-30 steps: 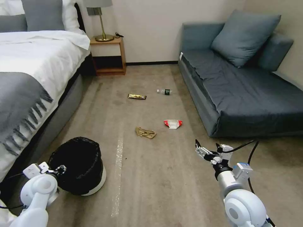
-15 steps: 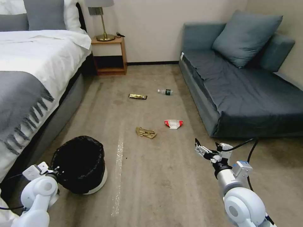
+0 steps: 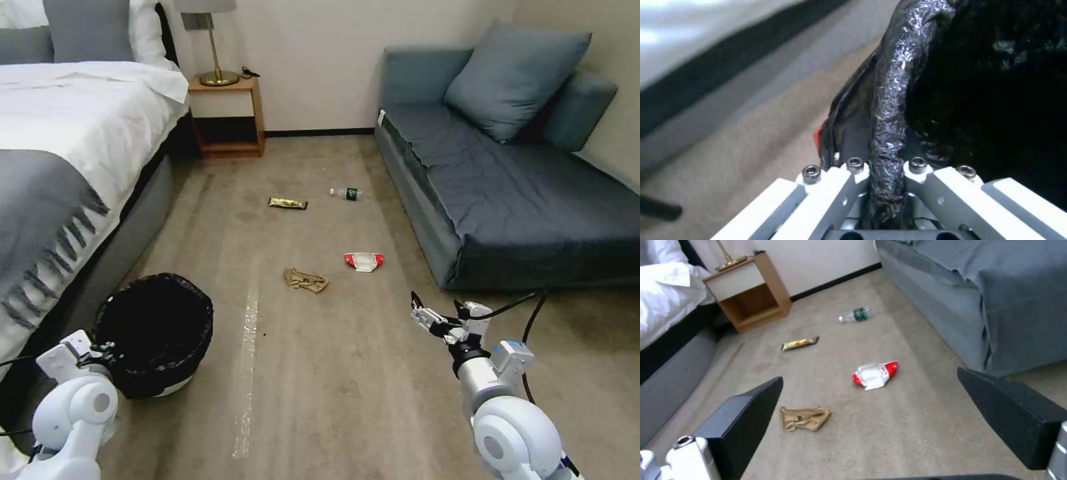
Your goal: Pick up the trash bin, then pick up the garbage on the floor and place it into the trash bin.
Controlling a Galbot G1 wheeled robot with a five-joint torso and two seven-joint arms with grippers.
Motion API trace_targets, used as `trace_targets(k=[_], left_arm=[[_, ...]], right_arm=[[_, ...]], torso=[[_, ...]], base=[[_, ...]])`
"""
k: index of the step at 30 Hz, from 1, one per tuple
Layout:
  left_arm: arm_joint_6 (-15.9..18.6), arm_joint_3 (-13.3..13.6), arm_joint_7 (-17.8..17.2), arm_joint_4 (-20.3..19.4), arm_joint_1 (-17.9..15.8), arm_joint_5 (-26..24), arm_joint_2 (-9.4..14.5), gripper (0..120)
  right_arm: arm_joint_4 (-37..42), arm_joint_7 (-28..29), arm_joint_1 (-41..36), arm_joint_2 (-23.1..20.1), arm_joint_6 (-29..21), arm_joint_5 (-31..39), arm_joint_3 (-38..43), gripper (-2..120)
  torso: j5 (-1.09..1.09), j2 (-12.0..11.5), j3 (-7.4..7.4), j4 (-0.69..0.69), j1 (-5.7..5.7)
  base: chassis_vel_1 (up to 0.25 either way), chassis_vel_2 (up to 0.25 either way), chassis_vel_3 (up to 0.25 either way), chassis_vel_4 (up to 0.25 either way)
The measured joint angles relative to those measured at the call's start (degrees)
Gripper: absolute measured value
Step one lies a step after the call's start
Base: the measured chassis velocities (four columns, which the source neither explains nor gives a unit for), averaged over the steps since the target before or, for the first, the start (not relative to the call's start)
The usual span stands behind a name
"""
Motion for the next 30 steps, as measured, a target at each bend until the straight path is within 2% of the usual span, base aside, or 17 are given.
trace_targets(k=[9, 23, 30], left_arm=[[-3.5, 0.02, 1.01, -2.57, 2.1, 9.9, -0.53, 3], [-8.51, 2.24, 2.8, -3.39, 3.55, 14.54, -2.54, 3], [-9.04, 2.61, 3.07, -3.57, 4.0, 15.46, -2.97, 3]], right_arm=[[0.82, -0.19, -0.55, 0.51, -0.97, 1.71, -0.04, 100], [0.91, -3.29, -2.6, 1.89, -0.81, 0.29, -0.62, 100], [1.01, -5.98, -4.37, 2.37, 0.0, -1.83, -1.51, 100]], torso=[[0.0, 0.0, 0.0, 0.01, 0.0], [0.0, 0.01, -0.01, 0.01, 0.0], [0.01, 0.01, 0.0, 0.01, 0.0]], base=[[0.0, 0.0, 0.0, 0.0], [0.0, 0.0, 0.0, 0.0], [0.0, 0.0, 0.0, 0.0]])
